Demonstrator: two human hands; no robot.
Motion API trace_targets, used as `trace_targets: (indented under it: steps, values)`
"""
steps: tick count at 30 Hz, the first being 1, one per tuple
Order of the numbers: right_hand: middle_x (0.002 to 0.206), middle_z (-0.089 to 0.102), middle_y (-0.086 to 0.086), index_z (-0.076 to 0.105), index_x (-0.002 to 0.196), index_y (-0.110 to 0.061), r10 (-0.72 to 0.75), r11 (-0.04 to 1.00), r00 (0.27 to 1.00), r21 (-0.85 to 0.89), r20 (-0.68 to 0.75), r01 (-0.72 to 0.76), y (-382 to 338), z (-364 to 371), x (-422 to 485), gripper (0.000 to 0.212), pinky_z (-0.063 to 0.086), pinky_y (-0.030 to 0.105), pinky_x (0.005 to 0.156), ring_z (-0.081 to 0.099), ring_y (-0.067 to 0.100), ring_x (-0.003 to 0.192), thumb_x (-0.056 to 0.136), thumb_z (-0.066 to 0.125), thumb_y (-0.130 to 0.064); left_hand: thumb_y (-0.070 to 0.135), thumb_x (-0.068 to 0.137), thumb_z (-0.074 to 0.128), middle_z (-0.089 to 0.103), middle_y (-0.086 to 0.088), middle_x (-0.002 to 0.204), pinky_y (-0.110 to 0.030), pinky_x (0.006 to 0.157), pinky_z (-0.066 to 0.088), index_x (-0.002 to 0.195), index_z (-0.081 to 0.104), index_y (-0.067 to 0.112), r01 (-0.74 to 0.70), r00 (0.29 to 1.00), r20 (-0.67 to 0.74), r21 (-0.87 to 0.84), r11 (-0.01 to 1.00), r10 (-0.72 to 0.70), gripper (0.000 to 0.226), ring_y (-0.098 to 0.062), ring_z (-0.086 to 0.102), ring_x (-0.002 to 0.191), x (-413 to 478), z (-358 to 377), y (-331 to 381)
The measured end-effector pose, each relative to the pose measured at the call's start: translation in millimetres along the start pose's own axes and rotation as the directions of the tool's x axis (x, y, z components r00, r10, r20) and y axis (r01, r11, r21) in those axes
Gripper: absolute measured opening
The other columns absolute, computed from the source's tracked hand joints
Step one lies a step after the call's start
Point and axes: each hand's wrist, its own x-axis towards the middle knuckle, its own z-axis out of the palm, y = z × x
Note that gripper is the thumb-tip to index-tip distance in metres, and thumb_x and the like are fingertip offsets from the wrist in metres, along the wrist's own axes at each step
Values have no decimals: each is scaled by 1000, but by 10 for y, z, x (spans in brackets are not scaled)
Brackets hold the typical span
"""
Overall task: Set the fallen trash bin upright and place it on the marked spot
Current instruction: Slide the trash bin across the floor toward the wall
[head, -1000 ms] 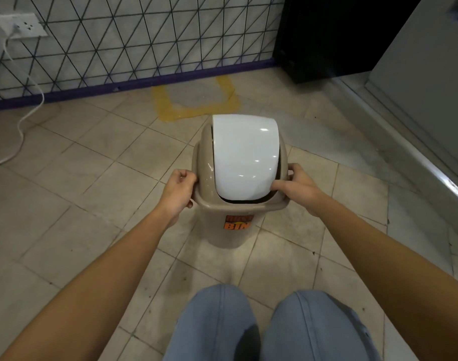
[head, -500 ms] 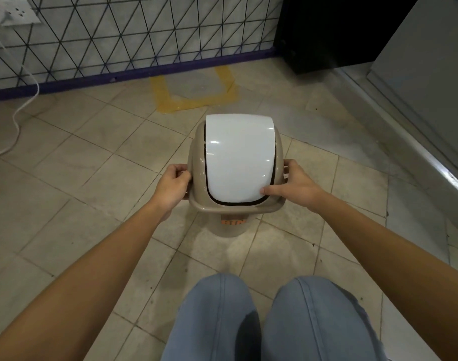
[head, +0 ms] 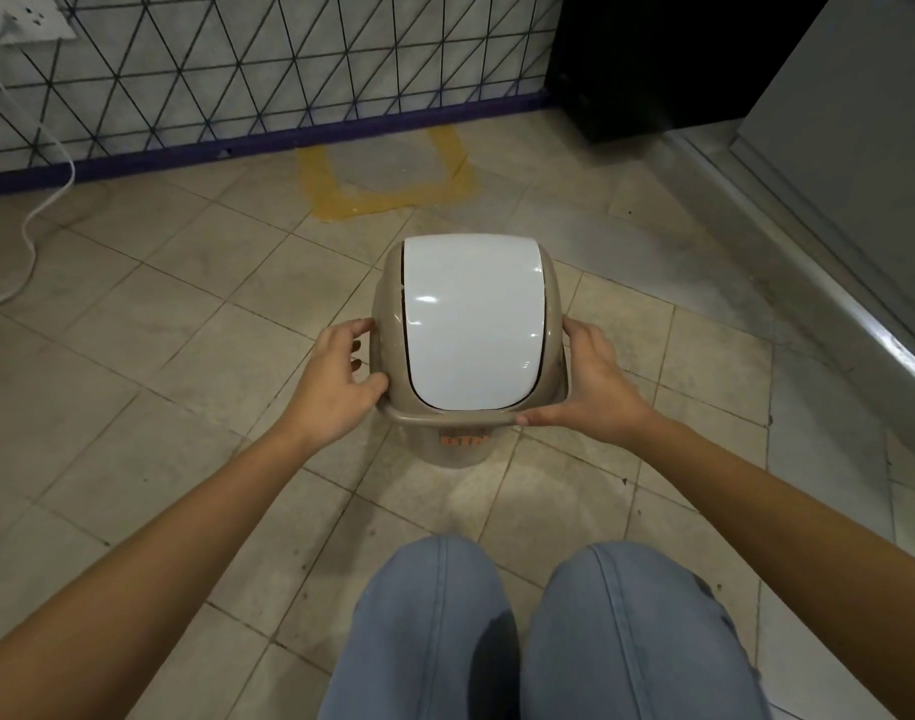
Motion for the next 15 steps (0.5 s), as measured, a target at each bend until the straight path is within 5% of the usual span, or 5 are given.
trace_targets:
  steps: [4, 9, 15]
  values:
    - [142, 34, 0, 17, 146, -25, 0, 1000, 1000, -18, -30, -1, 48, 28, -52, 126, 24, 27, 99, 29, 18, 130, 45, 87, -52, 18, 73, 71, 31, -5, 147, -30, 110, 28, 146, 22, 15, -143, 988, 70, 115, 983, 136, 87, -14, 32, 133, -142, 18, 1]
    - [142, 39, -4, 23, 144, -27, 37, 995, 997, 95, -73, -30, 59, 74, -97, 121, 29, 26, 99, 36, 13, 130, 44, 89, -48, 27, 59, 87, 25, -1, 153, -40, 112, 31, 149, 8, 20, -188, 980, 79, 43, 981, 184, 120, -15, 29, 138, -192, 102, 59]
    - [143, 38, -3, 26, 144, -23, 71, 982, 995, 180, -64, -58, 29, 89, -8, 121, 33, 26, 100, 39, 13, 130, 43, 92, -37, 27, 56, 89, 24, 3, 154, -42, 111, 33, 149, 6, 22, -163, 985, 53, -22, 986, 164, 125, -14, 29, 139, -114, 137, 65]
